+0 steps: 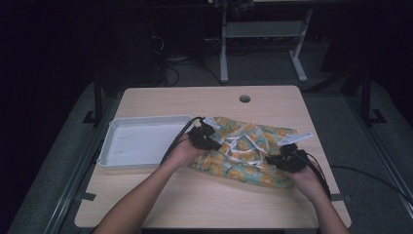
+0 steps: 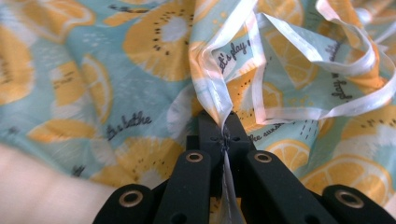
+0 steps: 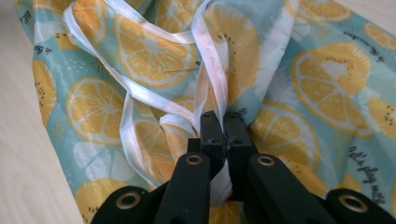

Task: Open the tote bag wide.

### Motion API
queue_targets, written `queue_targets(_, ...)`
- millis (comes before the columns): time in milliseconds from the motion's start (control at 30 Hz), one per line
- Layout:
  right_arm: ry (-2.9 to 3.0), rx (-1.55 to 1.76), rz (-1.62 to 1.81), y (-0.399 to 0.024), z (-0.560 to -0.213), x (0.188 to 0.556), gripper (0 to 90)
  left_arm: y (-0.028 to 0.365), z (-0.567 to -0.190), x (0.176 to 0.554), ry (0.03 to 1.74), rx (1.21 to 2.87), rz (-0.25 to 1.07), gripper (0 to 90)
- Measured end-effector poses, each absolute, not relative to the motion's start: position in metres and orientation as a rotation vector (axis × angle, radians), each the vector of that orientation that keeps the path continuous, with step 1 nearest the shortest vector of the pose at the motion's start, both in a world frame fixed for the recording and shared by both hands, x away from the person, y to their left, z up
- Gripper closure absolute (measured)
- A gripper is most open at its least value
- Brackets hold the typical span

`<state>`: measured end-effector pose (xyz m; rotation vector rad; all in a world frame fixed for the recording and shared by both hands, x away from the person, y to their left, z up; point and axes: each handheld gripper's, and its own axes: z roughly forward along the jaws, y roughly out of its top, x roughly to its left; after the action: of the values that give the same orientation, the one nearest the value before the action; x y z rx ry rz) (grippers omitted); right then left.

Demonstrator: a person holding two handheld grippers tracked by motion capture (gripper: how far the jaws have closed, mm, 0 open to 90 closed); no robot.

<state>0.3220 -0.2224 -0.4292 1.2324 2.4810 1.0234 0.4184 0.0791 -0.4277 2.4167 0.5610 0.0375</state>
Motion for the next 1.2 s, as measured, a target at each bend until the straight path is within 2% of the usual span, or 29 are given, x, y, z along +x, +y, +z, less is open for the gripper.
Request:
queue_targets(167,2.466,1.217,1.035,-0.223,-0.426,0.319,89.1,0.083,-0.421,0.425,0.578,2.371,0.017,89.6)
queue_targets(567,2.417,1.17,1.144,-0.228,-0.408,0.298,89.1,0.104,-0.4,0.395,0.512,2.229,-0.071,89.6)
queue_targets(800,2.401,1.137,1.188,-0.229,-0.4,0.275,88.3,0.117,-0.388,0.372,0.449,2.21,-0.049,89.2)
queue_targets(1200,2.481,1.1,1.156,-0.222,-0.409,0.243,83.1,0.134,-0.412,0.345,0.461,2.267,-0.123,87.4)
